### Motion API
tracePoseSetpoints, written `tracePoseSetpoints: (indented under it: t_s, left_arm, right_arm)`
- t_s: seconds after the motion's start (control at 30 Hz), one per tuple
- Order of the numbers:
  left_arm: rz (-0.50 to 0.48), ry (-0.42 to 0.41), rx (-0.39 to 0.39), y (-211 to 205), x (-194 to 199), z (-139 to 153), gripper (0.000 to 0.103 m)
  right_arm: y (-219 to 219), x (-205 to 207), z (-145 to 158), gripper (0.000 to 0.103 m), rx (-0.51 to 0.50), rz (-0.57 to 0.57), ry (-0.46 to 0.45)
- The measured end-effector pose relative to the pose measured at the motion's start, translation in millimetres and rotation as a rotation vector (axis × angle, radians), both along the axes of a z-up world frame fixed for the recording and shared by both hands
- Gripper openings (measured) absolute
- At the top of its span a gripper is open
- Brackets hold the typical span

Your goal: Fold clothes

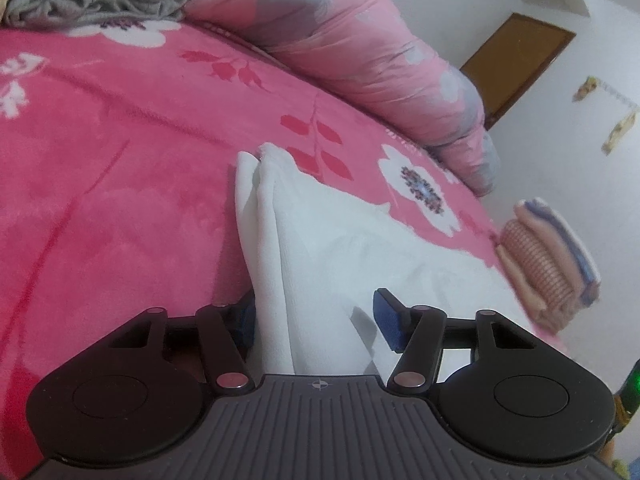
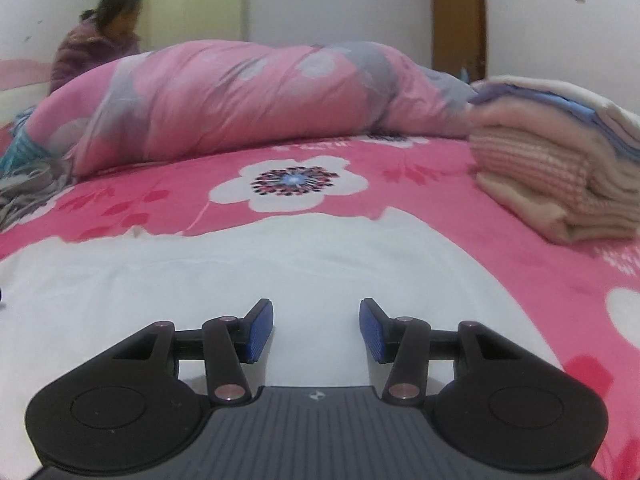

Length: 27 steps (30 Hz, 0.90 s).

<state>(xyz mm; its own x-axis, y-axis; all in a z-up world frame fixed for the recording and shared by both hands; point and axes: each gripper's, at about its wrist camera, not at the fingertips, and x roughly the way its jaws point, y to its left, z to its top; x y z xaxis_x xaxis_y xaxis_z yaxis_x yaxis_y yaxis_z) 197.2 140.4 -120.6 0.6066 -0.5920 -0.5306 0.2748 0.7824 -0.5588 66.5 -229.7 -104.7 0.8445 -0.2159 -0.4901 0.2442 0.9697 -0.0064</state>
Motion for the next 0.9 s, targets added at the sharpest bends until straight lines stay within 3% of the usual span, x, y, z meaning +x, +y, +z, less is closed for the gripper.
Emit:
tracePoseSetpoints:
  t_s: [0.13,0.33,0.47,0.53,0.67,0.9]
  left_arm:
    - [0.013,-0.055,0.128,-16.0,-7.9,5.6,0.054]
    - [0.025,-0.118,0.272,-36.7,-14.8,7.5,0.054]
    - [0.032,-0.124,0.294,-39.2,-15.6,7.6,0.054]
    - [0.033,-0.131,0.307,-41.6,-16.9,7.9,0.054]
    - [0.033,-0.147,0.338,-46.1,-19.5,8.4,0.055]
    - [0.04,-0.156,0.349,-48.0,-21.4,8.6,0.055]
  right_arm:
    - [8.6,3.9,-15.0,0.058,-0.071,0.024,0.006]
    - [15.5,-4.1,2.6,0.058,-0.046,0.051,-0.043]
    - [25.0,-12.9,17.8,0.059,-0.017,0.114,-0.1]
    - [33.7,-11.8,19.3,0.064,-0.025,0.166,-0.103]
    - [45.7,9.3,-12.8,0.075,-0.059,0.228,0.034]
    - [43.8,5.9,-21.5,0.077,-0.029,0.23,0.002]
